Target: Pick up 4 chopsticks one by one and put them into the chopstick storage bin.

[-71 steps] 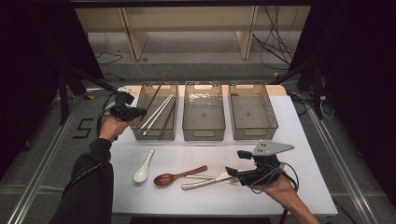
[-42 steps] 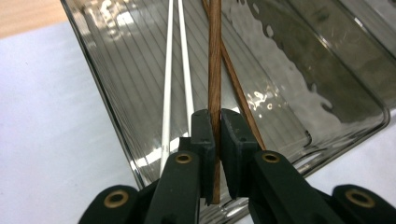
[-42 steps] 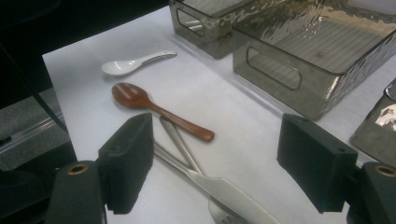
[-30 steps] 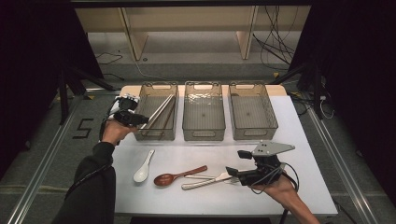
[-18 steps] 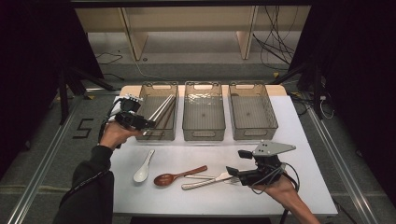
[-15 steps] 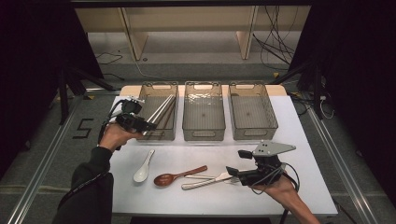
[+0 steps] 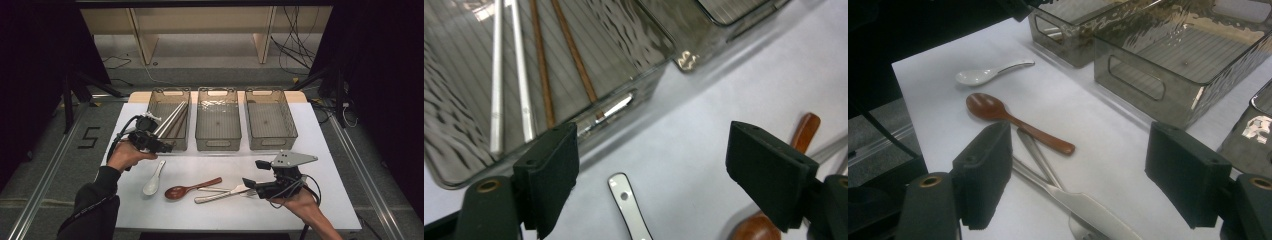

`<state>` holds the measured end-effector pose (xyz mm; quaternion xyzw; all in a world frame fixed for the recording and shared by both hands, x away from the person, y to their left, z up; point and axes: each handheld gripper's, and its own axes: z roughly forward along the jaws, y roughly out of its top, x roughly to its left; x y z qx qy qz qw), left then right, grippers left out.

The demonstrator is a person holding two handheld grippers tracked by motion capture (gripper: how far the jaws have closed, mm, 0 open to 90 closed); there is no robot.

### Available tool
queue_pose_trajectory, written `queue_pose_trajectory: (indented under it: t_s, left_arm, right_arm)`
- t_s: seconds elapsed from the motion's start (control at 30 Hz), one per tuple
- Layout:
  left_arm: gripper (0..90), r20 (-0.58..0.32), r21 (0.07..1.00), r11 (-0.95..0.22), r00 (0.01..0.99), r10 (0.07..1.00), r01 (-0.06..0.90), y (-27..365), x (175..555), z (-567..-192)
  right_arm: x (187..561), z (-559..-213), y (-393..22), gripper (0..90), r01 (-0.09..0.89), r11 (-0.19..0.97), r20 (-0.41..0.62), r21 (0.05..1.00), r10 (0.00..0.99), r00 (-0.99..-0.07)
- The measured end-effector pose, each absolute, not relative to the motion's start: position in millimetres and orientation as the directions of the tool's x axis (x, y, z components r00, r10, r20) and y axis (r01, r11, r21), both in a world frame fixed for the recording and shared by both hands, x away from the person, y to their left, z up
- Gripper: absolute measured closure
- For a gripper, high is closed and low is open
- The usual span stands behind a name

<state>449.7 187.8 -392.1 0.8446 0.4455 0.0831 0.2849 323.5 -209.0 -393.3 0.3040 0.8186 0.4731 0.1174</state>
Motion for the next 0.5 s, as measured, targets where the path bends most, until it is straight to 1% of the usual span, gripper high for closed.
queue_pose_trajectory:
  t_s: [0.13, 0.33, 0.5]
  left_arm:
    - [20.5, -0.105, 0.533, -0.460, 0.595, 0.797, 0.710, 183, 445, -395]
    - [20.3, -0.099, 0.496, -0.463, 0.577, 0.811, 0.735, 182, 442, -404]
    - [19.9, -0.114, 0.475, -0.434, 0.542, 0.832, 0.766, 185, 440, -410]
  right_arm:
    - [324, -393, -210, 27.5, 0.390, 0.361, 0.099, 0.848, 0.614, -0.783]
    - [324, -393, -213, 27.4, 0.394, 0.349, 0.105, 0.850, 0.622, -0.776]
    - [324, -393, -214, 27.4, 0.396, 0.340, 0.110, 0.853, 0.624, -0.773]
